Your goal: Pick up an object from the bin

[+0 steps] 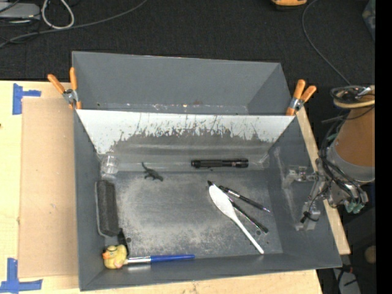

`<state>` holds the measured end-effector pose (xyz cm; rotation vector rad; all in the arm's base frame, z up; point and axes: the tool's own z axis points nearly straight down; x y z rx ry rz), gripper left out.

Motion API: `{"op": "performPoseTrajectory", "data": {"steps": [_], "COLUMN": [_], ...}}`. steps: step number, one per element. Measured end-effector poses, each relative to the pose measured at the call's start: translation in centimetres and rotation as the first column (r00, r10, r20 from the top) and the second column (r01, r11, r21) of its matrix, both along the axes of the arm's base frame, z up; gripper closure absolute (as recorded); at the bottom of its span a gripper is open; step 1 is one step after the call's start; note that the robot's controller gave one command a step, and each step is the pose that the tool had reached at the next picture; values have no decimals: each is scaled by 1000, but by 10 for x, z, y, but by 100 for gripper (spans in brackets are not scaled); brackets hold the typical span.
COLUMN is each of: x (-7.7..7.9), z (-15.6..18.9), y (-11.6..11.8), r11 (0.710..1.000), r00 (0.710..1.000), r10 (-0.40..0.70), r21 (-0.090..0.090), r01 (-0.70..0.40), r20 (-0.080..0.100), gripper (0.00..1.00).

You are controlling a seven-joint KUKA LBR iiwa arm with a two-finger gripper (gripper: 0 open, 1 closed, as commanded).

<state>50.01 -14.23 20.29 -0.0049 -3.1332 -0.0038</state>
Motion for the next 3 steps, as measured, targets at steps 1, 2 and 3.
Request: {"op": "performPoseTrajectory", "data": {"steps": [1, 2, 3], "x": [2, -9, -15], "z": [3, -67, -82], "y": [1, 25, 37], "r11": [1000, 999, 1000], "r00": [1000, 999, 1000], "r10": [5, -46, -30], "r21": [-2, -2, -2], "r01": [-5, 46, 30], "r20": [7, 10, 6], "gripper": [0, 0, 0]}}
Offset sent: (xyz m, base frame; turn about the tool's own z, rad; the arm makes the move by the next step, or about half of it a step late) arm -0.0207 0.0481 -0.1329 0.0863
